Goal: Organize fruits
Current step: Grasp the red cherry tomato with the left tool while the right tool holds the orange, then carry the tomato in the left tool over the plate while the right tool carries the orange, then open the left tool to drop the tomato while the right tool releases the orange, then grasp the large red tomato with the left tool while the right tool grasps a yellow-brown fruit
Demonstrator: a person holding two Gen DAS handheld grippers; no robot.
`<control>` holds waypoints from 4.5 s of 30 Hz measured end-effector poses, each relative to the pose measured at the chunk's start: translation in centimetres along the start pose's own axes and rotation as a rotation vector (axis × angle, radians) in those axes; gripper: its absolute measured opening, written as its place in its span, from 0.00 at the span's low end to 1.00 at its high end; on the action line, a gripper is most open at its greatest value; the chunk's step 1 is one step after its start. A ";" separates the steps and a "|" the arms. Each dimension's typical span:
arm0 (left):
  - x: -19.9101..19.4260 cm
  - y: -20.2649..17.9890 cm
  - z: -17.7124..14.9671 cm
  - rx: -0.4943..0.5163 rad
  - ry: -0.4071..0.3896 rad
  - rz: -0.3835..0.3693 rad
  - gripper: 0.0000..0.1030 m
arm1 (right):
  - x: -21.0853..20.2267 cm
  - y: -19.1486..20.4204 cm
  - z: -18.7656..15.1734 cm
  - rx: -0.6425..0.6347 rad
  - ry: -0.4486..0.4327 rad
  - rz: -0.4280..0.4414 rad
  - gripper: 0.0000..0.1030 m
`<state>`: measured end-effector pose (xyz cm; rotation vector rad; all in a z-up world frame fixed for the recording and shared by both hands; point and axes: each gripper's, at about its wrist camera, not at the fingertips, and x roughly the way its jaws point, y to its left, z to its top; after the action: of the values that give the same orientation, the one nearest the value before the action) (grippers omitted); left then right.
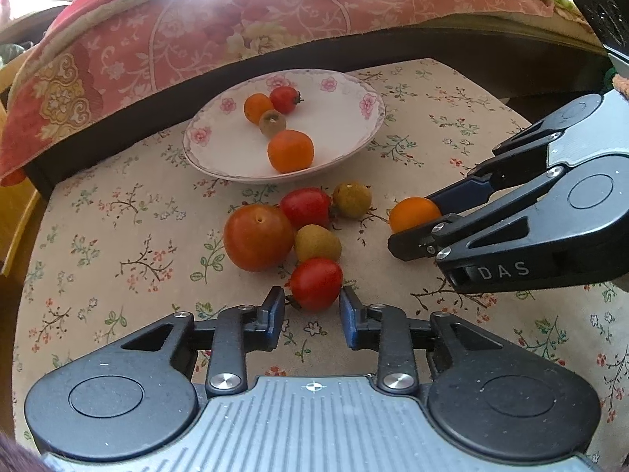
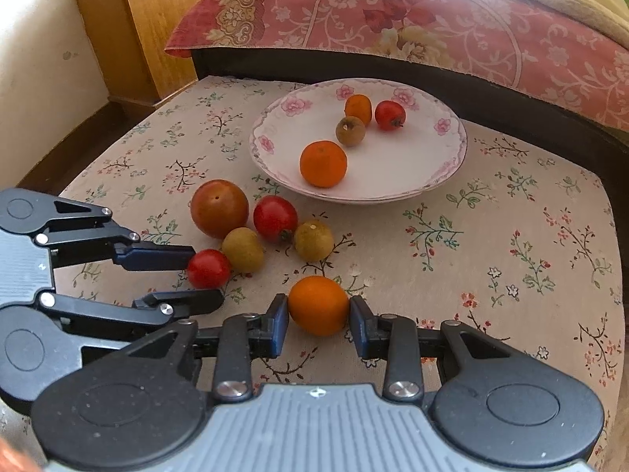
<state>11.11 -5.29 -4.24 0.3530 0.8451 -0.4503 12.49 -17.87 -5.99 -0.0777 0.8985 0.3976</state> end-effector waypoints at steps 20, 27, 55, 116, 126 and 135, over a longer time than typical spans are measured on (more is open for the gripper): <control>-1.4 0.3 2.9 -0.043 -0.069 0.023 0.36 | -2.4 -0.2 2.6 0.024 -0.086 -0.023 0.36; -1.3 0.5 4.0 -0.056 -0.085 0.036 0.36 | -2.7 -0.8 3.4 0.042 -0.116 -0.045 0.36; 2.4 3.0 7.2 -0.108 -0.093 0.070 0.36 | 0.7 -3.5 6.7 0.063 -0.145 -0.096 0.36; -1.2 2.4 1.2 -0.009 -0.042 0.032 0.43 | 1.5 0.2 3.1 -0.062 -0.031 0.039 0.37; -0.3 2.6 1.2 -0.011 -0.034 0.052 0.55 | 2.5 0.1 3.3 -0.056 -0.024 0.045 0.37; 0.8 3.2 1.2 -0.028 -0.034 0.081 0.57 | 2.6 0.2 3.3 -0.058 -0.027 0.043 0.37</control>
<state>14.02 -3.32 -3.72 0.3517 0.8008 -0.3675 16.31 -16.13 -5.93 -0.1059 0.8630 0.4635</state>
